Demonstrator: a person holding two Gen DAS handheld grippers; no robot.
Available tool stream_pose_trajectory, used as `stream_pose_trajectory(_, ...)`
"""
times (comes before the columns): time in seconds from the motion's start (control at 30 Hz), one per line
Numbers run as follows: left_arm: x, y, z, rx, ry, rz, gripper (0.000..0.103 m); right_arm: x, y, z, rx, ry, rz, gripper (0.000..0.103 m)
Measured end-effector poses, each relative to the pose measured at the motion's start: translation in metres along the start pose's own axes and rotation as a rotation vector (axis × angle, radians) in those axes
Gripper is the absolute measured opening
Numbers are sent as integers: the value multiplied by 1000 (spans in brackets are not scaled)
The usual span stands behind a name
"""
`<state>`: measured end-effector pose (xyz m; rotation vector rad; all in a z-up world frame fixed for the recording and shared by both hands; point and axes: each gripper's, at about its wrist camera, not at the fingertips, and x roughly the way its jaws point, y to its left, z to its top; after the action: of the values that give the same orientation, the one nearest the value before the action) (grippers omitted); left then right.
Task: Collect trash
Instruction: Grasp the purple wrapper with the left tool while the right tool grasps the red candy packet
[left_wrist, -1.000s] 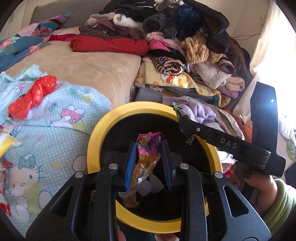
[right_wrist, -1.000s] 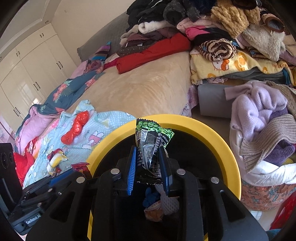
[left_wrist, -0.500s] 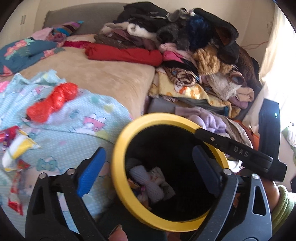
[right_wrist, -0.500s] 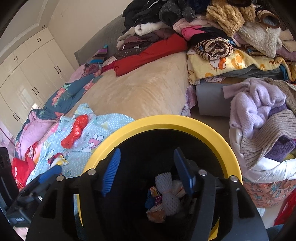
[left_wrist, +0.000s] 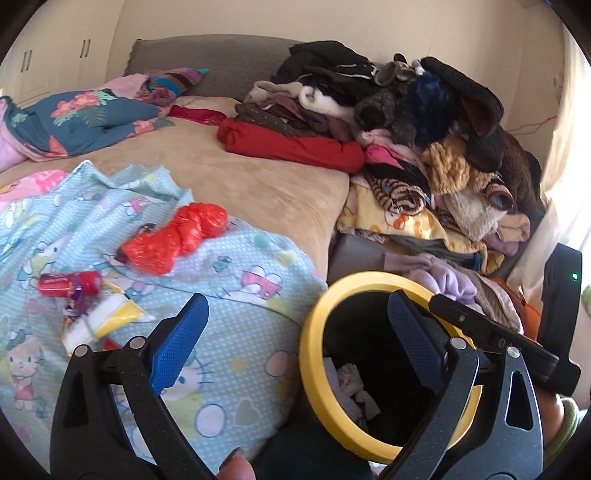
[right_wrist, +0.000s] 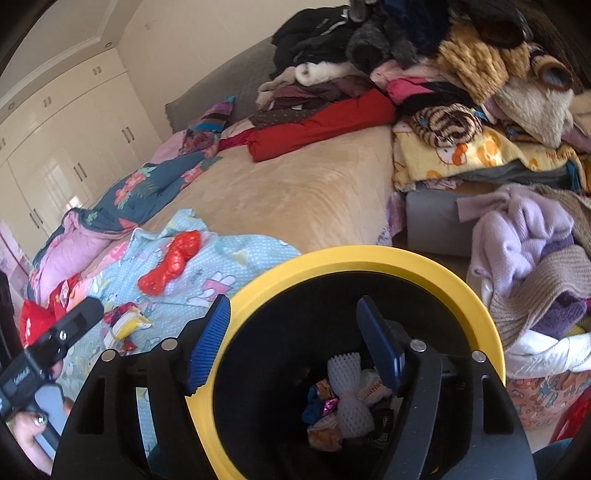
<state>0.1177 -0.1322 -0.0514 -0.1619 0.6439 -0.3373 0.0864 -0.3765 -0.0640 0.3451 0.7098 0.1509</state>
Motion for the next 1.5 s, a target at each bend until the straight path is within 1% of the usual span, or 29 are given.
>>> stream_pose_trajectory(0.27,-13,29,10,-50,-41,41,89,-8,33,3,-58,-28,47,72)
stream_pose_trajectory(0.77,-40,79,20,-122,-108,102,89,0,111,-9,-170,10,141,72)
stream_pose_trajectory(0.8,-41,81,21,-126,-111,104,89,0,114,-9,-175,12,146,74)
stream_pose_trajectory(0.83,-43,86,21,-134,-115,109,89,0,118,-11,-183,15,149,79)
stream_pose_trajectory(0.87,-45,90,22,-142,-119,113,89,1,122,-12,-187,12,150,80)
stream_pose_trajectory(0.97,-49,100,23,-157,-129,127,89,1,135,-16,-205,15,163,80)
stream_pose_trajectory(1.03,-51,107,23,-168,-135,139,92,3,145,-17,-219,22,175,80)
stream_pose_trajectory(1.27,-57,134,24,-205,-138,178,92,14,175,-27,-276,59,212,80)
stream_pose_trajectory(1.5,-58,175,20,-286,-110,234,92,27,205,-42,-329,109,250,80)
